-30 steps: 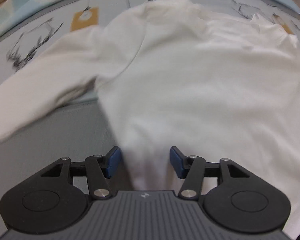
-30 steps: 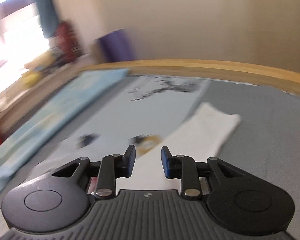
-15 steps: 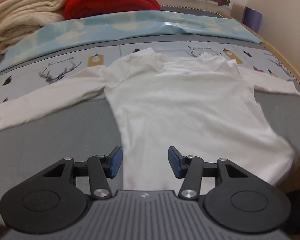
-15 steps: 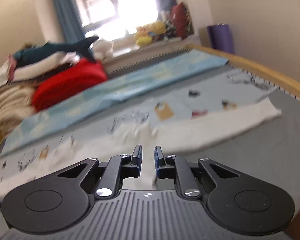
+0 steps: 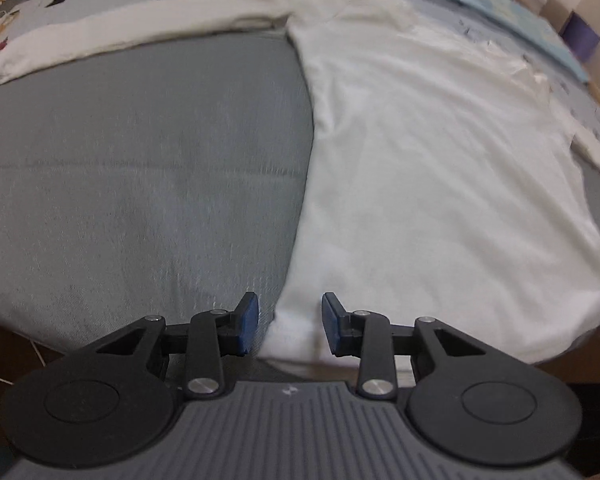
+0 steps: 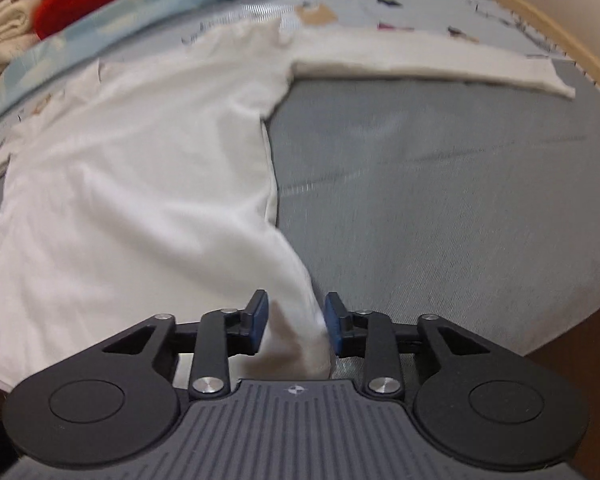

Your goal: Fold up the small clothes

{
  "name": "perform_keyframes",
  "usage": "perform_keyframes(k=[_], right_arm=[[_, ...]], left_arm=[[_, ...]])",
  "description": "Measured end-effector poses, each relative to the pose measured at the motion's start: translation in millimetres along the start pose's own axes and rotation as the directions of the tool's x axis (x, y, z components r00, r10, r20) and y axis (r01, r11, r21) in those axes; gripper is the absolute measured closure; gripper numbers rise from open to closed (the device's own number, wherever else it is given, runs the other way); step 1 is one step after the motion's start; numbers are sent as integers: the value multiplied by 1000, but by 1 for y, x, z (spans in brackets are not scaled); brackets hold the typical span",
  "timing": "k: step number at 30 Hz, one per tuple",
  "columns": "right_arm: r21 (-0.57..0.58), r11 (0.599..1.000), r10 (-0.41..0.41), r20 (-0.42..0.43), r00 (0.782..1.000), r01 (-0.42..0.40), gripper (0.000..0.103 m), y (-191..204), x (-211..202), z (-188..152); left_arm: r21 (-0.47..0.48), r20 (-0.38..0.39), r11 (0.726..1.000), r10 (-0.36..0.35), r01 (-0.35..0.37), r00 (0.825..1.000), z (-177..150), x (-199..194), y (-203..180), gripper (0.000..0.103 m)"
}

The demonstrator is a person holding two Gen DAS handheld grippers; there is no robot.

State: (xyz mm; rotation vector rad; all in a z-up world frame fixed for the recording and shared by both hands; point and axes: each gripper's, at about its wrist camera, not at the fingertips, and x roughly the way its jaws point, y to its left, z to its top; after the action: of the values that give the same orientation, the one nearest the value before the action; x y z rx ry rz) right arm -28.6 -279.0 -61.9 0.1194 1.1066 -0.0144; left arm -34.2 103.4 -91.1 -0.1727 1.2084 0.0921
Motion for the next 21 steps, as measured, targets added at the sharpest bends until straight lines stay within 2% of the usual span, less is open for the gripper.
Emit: perform_keyframes(k=[2, 6, 7, 8, 9, 10, 12, 14, 17, 19, 21], right_arm=[[1, 1000, 8, -28, 1000, -8, 66, -1, 6, -4], [-44, 999, 11, -65, 998, -14, 67, 4, 9, -10], [-49, 999, 12, -63, 998, -15, 69, 5, 7, -11], [-43, 999, 21, -64, 998, -24, 80, 4, 5, -12], [-33, 999, 33, -68, 997, -36, 95, 3, 3, -12], [-22, 999, 48, -67, 997, -49, 95, 1, -1, -12], [5, 997, 79, -32, 996, -79, 96, -4, -16, -11], [49, 989, 140, 32, 990, -141, 96, -11, -37, -9], [150, 952, 242, 169, 956, -267, 97, -31, -75, -10], [206, 926, 266, 233, 935, -315, 97, -45, -91, -14], [259, 912, 249, 263, 932, -317, 97, -57, -98, -19]], left_arm=[[19, -24, 1000, 17, -16, 1000, -6, 6, 2, 65], [-4, -29, 1000, -1, 1, 1000, -4, 6, 6, 66], [-11, -31, 1000, -7, 7, 999, -4, 5, 5, 71], [-10, -33, 1000, -22, 22, 999, -5, 5, 5, 90], [-1, -31, 999, -36, 36, 999, -5, 2, 3, 97], [18, -17, 999, -36, 37, 999, -5, -2, 1, 97], [50, 15, 998, -40, 39, 999, -6, -13, -3, 98], [46, 57, 996, -81, 79, 995, -9, -30, -1, 98], [27, 133, 987, -158, 156, 978, -16, -57, 6, 98], [6, 166, 983, -179, 181, 970, -21, -69, 12, 98], [-16, 134, 989, -144, 148, 980, -24, -62, 18, 98]])
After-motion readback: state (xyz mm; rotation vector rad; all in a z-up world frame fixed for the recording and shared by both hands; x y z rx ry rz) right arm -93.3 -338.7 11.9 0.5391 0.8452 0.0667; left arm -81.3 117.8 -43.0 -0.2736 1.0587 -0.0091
